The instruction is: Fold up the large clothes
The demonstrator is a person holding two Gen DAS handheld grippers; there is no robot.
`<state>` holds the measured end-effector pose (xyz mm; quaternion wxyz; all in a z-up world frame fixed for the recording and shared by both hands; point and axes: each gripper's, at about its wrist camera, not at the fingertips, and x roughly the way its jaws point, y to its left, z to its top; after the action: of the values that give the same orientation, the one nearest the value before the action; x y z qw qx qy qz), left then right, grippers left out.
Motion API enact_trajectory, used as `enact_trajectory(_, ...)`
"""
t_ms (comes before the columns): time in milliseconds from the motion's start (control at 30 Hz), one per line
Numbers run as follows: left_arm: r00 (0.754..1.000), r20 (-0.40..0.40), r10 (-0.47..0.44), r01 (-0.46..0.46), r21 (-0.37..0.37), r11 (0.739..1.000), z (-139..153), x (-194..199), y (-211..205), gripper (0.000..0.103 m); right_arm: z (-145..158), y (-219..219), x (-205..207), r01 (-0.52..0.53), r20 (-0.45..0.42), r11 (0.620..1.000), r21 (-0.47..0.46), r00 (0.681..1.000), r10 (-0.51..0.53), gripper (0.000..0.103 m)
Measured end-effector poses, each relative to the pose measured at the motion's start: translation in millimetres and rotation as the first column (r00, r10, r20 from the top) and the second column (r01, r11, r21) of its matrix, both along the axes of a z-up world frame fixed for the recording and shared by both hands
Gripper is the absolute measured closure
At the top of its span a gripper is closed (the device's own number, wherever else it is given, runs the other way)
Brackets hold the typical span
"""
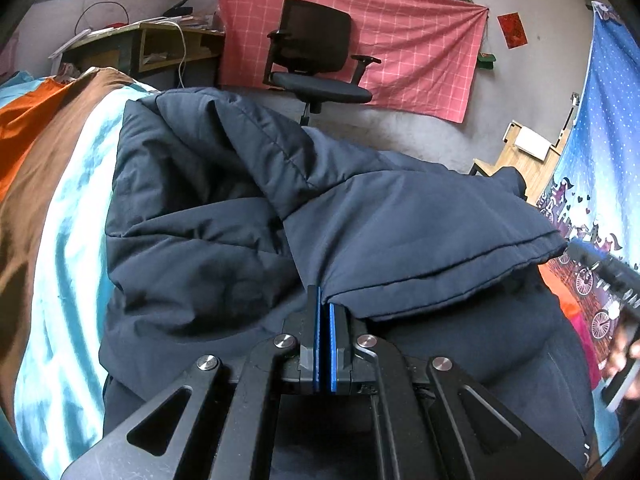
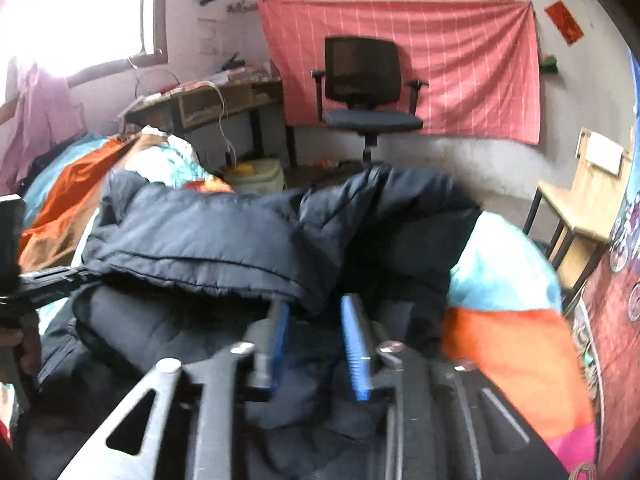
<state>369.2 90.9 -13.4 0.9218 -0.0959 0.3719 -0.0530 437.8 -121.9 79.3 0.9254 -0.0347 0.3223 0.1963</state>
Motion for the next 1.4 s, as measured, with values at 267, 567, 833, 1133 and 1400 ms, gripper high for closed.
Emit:
enact_trajectory(267, 1.0, 0.003, -0.007, 0.007, 0.007, 1.0, -2, 3, -1, 0.101, 34, 28, 68, -0.047, -0.015, 0.993, 0.107, 0.999, 0.049, 0.057)
enact_trajectory(567, 0.996, 0.034, -0.082, 0.082, -0.004, 0.997, 13, -3, 4, 0.097, -29, 64, 107, -0.036, -0.167, 0.999, 0.03, 0.985, 0.04, 0.063)
enact_trajectory(833, 0.985, 0.169, -0.035, 0.052, -0.096, 0.994, 60, -8, 29, 0.059, -46, 51, 101, -0.007, -0.157, 0.997, 0.075, 0.987, 0.019, 0.063)
enact_trajectory(1133, 0.992, 0.111, -0.061, 0.065, -0.029, 0.997, 59, 114, 21, 0.063, -49, 49, 97, -0.018, -0.131, 0.998, 0.064, 0.991, 0.026, 0.065)
enact_trajectory(1400, 0.995, -0.043, 0.094, -0.101, -0.224, 0.969, -21, 139, 83, 0.096, -71, 51, 115, 0.025, -0.138, 0.998, 0.059, 0.99, -0.016, 0.066)
